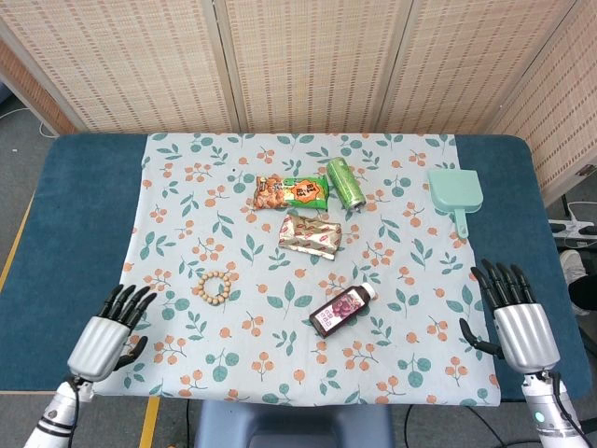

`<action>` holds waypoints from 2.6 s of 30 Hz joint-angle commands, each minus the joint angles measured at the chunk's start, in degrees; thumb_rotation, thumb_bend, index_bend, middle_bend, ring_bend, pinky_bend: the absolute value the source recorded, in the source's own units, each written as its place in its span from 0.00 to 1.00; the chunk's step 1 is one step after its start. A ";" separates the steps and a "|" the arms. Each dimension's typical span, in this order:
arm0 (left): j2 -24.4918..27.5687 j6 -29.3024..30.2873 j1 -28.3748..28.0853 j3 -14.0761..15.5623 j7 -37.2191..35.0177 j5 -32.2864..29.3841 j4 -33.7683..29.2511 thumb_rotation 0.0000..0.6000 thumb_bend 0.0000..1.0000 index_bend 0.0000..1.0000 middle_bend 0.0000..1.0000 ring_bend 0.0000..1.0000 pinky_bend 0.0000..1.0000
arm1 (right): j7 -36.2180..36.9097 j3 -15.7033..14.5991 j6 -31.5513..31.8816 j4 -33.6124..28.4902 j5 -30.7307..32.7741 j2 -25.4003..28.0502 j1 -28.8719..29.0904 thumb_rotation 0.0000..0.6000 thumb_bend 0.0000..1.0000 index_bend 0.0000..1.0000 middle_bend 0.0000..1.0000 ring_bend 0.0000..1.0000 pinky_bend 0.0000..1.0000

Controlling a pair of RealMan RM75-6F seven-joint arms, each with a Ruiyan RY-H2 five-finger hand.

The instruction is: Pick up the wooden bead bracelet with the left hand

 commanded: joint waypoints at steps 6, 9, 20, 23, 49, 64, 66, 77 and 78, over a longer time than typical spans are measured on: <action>-9.54 -10.26 -7.17 -3.24 3.06 -3.72 4.73 1.00 0.44 0.22 0.06 0.00 0.03 | 0.91 0.78 0.13 -0.03 0.24 0.44 -0.57 0.42 0.35 0.00 0.00 0.00 0.00; -12.80 -10.96 -8.34 -4.35 3.71 -4.97 7.95 1.00 0.44 0.25 0.09 0.00 0.03 | 1.29 0.92 -0.54 -0.02 0.40 0.67 -0.53 0.42 0.35 0.00 0.00 0.00 0.00; -20.54 -11.34 -11.51 -5.25 6.27 -5.75 18.57 1.00 0.43 0.21 0.25 0.04 0.02 | 1.98 1.31 -1.64 -0.47 0.62 1.15 -0.72 0.41 0.35 0.00 0.00 0.00 0.00; -21.61 -11.49 -12.29 -5.16 6.11 -5.75 20.29 1.00 0.44 0.21 0.29 0.06 0.02 | 2.05 1.40 -1.79 -0.58 0.61 1.25 -0.79 0.42 0.35 0.00 0.00 0.00 0.00; -24.21 -13.07 -14.16 -3.65 13.16 -8.17 25.82 1.00 0.43 0.47 0.50 0.19 0.02 | 2.00 1.80 -3.42 -1.47 0.76 1.87 -1.06 0.41 0.35 0.00 0.00 0.00 0.00; -23.18 -12.77 -16.44 -5.38 19.47 -9.22 24.57 1.00 0.52 0.63 0.68 0.32 0.03 | 3.14 1.98 -3.01 -1.75 0.30 2.42 -1.47 0.42 0.35 0.00 0.00 0.00 0.00; -23.21 -11.86 -17.02 -6.15 19.34 -9.10 24.92 1.00 0.60 0.67 0.72 0.34 0.04 | 3.33 2.04 -3.14 -1.76 0.44 2.51 -1.47 0.42 0.35 0.00 0.00 0.00 0.00; -21.43 -11.24 -20.89 -12.84 19.71 -12.76 26.29 1.00 0.75 0.73 0.78 0.39 0.08 | 3.43 2.20 -3.50 -1.76 0.55 2.56 -1.41 0.41 0.35 0.00 0.00 0.00 0.00; -20.89 -12.57 -22.02 -15.12 20.12 -14.84 26.32 1.00 0.76 0.72 0.78 0.39 0.08 | 3.36 2.23 -3.66 -1.72 0.62 2.48 -1.33 0.41 0.35 0.00 0.00 0.00 0.00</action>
